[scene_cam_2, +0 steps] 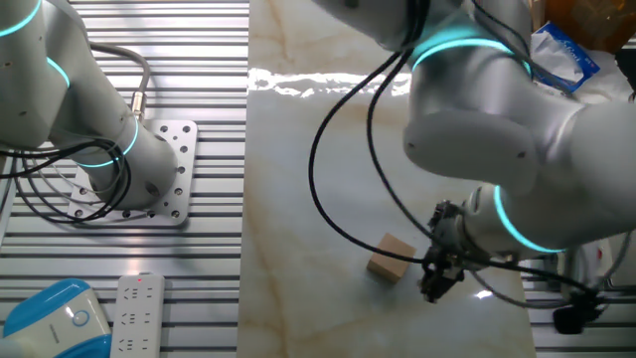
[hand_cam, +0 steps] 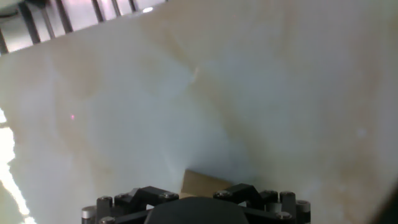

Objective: Pick up the small block on the left and move it to the right

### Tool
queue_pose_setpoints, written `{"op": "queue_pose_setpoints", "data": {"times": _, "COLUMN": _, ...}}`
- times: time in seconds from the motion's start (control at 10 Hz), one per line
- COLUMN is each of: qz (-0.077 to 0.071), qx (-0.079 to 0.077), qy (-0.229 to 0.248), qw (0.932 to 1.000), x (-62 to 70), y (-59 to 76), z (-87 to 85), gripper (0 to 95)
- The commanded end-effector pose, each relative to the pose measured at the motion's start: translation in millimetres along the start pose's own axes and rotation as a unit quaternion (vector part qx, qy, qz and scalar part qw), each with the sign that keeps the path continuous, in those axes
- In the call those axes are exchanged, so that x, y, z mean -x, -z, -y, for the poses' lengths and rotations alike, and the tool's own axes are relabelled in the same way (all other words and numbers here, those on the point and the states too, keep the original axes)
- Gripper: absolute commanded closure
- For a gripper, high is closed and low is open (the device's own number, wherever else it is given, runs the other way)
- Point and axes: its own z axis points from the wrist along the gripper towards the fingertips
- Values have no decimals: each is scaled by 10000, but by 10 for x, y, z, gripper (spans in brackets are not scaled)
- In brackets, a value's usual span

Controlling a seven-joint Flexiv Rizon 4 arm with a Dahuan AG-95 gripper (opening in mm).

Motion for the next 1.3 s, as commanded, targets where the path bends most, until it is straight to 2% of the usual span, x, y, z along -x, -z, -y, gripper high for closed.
{"op": "queue_pose_setpoints", "data": {"times": 0.1, "qz": -7, "qx": 8, "qy": 0, "qw": 10000, "x": -46, "y": -80, "z": -4, "gripper": 0}}
{"op": "queue_pose_setpoints", "data": {"times": 0.3, "qz": -17, "qx": 72, "qy": 8, "qw": 10000, "x": -138, "y": -142, "z": 28, "gripper": 0}}
{"op": "queue_pose_setpoints", "data": {"times": 0.8, "qz": -22, "qx": 89, "qy": 10, "qw": 10000, "x": -102, "y": -228, "z": -72, "gripper": 0}}
{"op": "queue_pose_setpoints", "data": {"times": 1.1, "qz": -30, "qx": 118, "qy": 14, "qw": 9999, "x": -206, "y": -330, "z": -64, "gripper": 0}}
{"op": "queue_pose_setpoints", "data": {"times": 1.3, "qz": -28, "qx": 130, "qy": 15, "qw": 9999, "x": -219, "y": -333, "z": -58, "gripper": 0}}
